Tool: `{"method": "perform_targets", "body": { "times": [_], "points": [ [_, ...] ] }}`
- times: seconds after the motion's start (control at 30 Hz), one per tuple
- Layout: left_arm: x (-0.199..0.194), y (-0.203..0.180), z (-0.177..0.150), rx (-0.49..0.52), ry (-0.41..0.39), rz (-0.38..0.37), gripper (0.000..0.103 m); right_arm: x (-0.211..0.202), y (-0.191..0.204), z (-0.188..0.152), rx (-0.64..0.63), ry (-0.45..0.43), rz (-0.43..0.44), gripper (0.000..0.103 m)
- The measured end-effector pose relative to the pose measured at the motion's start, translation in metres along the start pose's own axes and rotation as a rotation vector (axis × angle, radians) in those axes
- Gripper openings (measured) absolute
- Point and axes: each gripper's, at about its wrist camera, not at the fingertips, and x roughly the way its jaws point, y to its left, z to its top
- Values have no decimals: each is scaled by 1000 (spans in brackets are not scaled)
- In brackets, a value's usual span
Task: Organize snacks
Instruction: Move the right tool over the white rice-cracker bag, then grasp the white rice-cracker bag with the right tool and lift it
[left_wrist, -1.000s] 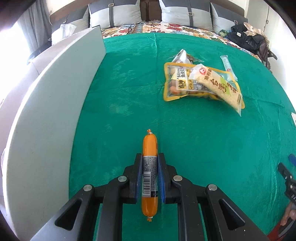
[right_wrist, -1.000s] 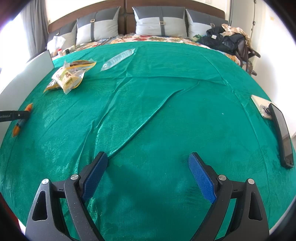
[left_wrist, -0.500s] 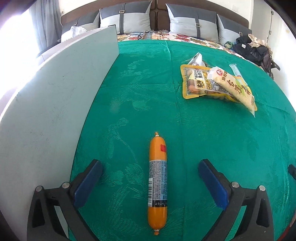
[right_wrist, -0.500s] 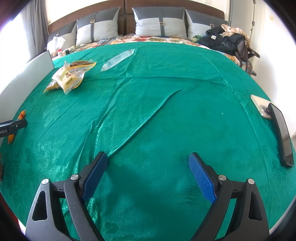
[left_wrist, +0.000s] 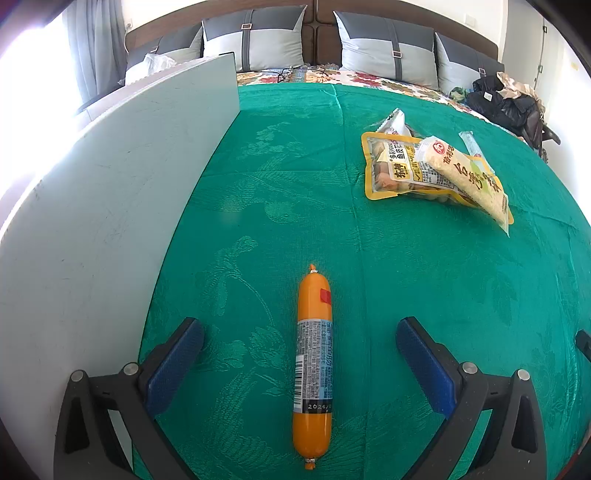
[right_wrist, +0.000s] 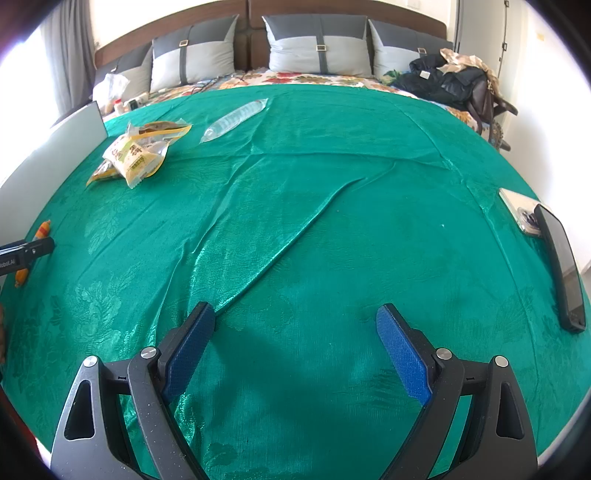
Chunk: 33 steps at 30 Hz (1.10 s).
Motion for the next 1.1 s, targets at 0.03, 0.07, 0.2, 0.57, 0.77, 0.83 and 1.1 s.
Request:
{"method": "perform_targets", "body": {
  "times": [0.03,0.07,0.2,0.57,0.77,0.83,1.1],
  "points": [
    [0,0,0,0,0,0,103,0,0,0,0,0,0,92],
    [0,0,0,1,0,0,103,0,0,0,0,0,0,92],
    [0,0,0,0,0,0,103,0,0,0,0,0,0,92],
    [0,0,0,0,0,0,103,-13,58,45,-149,-44,185,88],
    [1,0,0,0,0,0,103,23,132,112,-392,-42,263,88],
    [1,0,0,0,0,0,103,44,154,128,-469,1,243,88],
    [-3,0,2,-3,-1,-4,103,86,162,140,-461,135,195,37]
  ]
}}
